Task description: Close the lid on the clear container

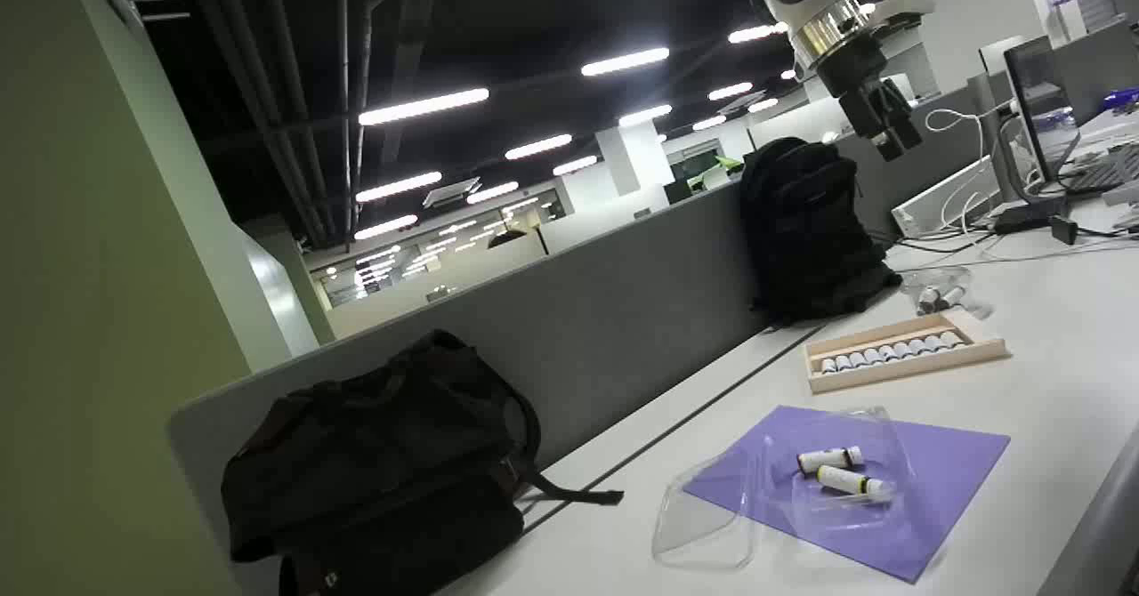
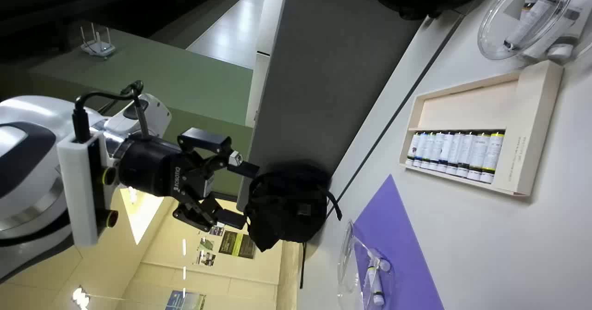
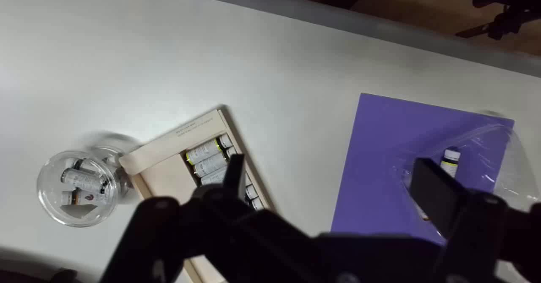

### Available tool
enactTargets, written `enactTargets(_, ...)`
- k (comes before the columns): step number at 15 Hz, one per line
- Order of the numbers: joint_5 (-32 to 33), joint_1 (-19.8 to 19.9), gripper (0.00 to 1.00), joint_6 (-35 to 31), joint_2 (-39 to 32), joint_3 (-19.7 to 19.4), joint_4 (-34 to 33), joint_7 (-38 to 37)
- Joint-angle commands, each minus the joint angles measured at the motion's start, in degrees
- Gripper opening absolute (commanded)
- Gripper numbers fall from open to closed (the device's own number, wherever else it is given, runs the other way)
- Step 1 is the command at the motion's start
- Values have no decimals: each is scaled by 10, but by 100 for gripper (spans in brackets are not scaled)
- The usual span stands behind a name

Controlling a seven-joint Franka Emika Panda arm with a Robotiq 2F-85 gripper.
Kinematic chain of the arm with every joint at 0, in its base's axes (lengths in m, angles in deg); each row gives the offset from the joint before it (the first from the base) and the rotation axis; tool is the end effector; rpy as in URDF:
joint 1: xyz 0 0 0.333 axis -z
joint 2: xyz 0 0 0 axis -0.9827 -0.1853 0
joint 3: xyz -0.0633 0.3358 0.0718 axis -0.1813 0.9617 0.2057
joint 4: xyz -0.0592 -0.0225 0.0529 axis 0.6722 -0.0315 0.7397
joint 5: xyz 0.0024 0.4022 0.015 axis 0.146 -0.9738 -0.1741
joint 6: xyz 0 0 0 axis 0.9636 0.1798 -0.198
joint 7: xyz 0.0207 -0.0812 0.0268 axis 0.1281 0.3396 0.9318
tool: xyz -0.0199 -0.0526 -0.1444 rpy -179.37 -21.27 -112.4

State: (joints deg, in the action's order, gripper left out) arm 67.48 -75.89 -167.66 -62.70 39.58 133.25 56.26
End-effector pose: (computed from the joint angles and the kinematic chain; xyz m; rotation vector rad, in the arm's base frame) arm 0.4268 -0.1159 0.4314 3.0902 0.3169 -0.2722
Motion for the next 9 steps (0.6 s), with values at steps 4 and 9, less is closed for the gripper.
enactTargets(4, -1, 4, 100, -1, -1, 4, -1, 1)
enactTargets(9, -3, 0, 100, -11, -25, 3, -17, 12)
